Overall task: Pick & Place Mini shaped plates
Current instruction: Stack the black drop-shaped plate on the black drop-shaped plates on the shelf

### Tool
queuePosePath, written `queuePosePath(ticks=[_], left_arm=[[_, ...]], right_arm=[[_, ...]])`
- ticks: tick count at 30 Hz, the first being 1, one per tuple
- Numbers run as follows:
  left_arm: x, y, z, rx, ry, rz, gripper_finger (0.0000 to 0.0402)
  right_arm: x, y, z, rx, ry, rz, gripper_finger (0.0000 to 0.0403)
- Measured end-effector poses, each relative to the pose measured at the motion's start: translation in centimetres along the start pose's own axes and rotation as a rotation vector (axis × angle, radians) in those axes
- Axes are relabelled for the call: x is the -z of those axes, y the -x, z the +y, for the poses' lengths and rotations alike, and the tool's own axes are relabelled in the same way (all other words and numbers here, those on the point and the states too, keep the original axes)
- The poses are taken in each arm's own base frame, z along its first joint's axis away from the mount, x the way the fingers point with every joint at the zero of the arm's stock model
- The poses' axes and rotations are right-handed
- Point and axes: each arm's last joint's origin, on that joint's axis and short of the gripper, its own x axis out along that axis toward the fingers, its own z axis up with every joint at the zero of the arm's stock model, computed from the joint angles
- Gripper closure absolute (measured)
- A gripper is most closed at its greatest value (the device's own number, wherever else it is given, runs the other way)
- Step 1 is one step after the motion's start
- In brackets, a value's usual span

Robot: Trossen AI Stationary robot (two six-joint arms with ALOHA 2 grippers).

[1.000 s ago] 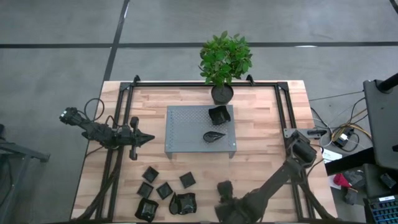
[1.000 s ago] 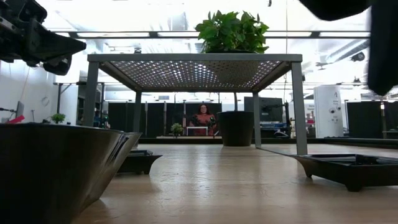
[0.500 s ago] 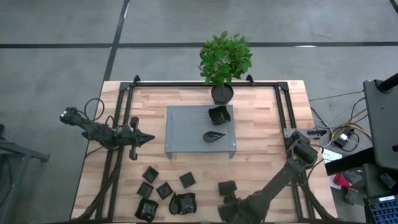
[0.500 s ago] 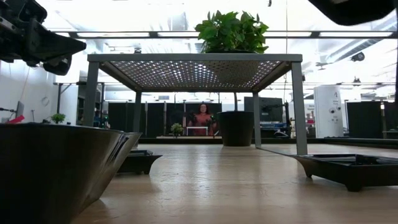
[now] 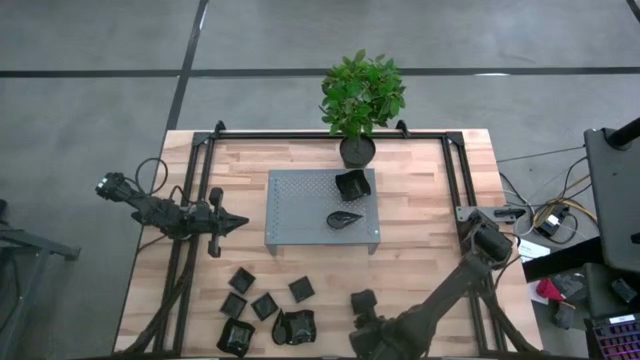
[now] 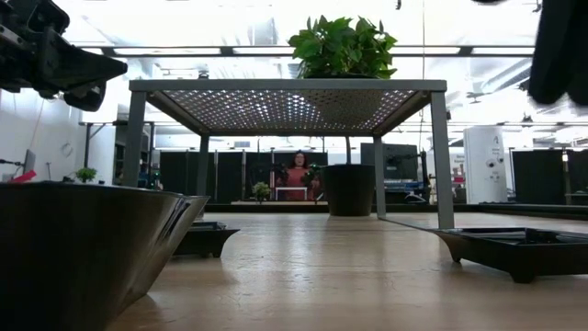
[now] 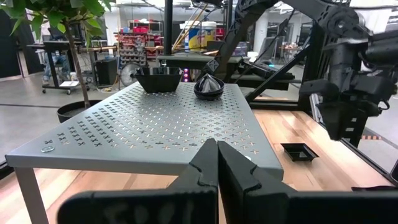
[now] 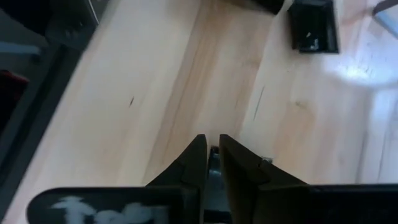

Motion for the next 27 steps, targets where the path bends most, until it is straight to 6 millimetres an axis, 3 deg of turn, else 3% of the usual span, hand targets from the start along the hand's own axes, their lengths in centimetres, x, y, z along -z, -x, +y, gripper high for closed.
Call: queuePosePath(ticks=[6,15,23,27], left_arm=[[0.0,0.0,0.0,0.000,0.000,0.000,0.0401],[0.0,0.0,0.0,0.000,-0.003,0.000,0.0401],[-0.1,0.0,0.0,-0.009,-0.089,-0.010,0.0401],[-0.6,0.0,0.0,-0.002,0.075,-0.065,0.0401]], right_arm=[[-0.3,1.9,-0.9,-0.017,0.016,-0.048,0.0392],[0.8,3.9,-2.5,-0.046,-0.021,-0.178,0.0394],[2.9,6.5,-5.1,-0.060,-0.086,-0.467,0.0394],[4.0,7.7,-6.9,-0.060,-0.118,-0.596,0.0394]])
